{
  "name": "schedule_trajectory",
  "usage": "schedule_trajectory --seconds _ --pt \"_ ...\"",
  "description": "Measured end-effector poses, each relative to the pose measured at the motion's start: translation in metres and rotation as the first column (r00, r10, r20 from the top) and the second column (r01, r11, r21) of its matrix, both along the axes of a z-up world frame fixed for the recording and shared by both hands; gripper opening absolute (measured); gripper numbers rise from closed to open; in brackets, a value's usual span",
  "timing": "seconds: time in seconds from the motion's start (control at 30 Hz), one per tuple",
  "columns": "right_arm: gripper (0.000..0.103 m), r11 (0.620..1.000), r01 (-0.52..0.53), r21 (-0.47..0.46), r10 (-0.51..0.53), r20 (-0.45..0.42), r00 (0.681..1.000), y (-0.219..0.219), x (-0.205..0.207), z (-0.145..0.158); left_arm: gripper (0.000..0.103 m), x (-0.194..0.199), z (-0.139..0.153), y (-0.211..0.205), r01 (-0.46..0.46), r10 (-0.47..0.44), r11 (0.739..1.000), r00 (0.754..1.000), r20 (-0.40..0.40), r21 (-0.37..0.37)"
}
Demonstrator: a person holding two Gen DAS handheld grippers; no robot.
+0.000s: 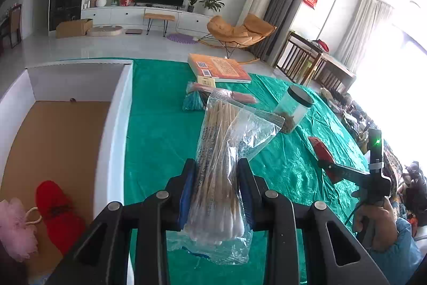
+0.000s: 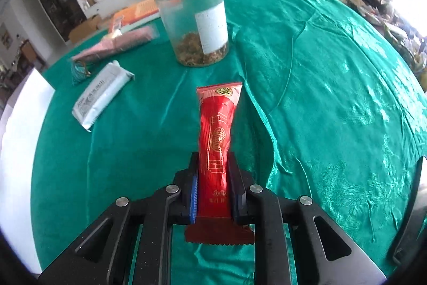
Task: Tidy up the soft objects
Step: 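Close right tool on the red snack packet while left tool grasps the cotton swab bag, then carry both items into the white box and open both tools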
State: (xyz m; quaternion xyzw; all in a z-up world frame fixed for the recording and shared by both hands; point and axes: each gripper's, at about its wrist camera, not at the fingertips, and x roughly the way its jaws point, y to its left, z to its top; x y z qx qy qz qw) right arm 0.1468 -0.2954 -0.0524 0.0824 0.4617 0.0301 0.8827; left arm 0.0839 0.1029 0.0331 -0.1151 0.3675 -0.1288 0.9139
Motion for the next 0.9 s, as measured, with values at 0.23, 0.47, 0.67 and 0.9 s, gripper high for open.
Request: schedule_trajectory --seconds 0.23,0.47,0.67,0.9 --pt "0.02 0.948 -0.295 0.117 0.274 0.168 0.947 0.121 -0.035 0.097 0.032 -0.054 0.02 0.11 -0.211 0.21 0.972 0.977 0.025 0.104" --pt "0.021 0.732 -0.612 0.3 0.568 0.228 0.791 0.296 -0.074 0.127 0.04 -0.085 -0.012 0.203 -0.43 0.468 0.851 0.881 -0.063 0.302" --pt "0.079 0.728 -0.635 0.259 0.595 0.222 0.772 0.319 -0.081 0.094 0.086 -0.105 -0.031 0.236 -0.584 0.61 0.778 0.791 -0.052 0.231" --pt "0.079 0.941 -0.324 -0.092 0.335 0.162 0.928 0.207 -0.06 0.009 0.086 -0.091 -0.007 0.175 -0.493 0.49 0.861 0.87 0.056 0.129"
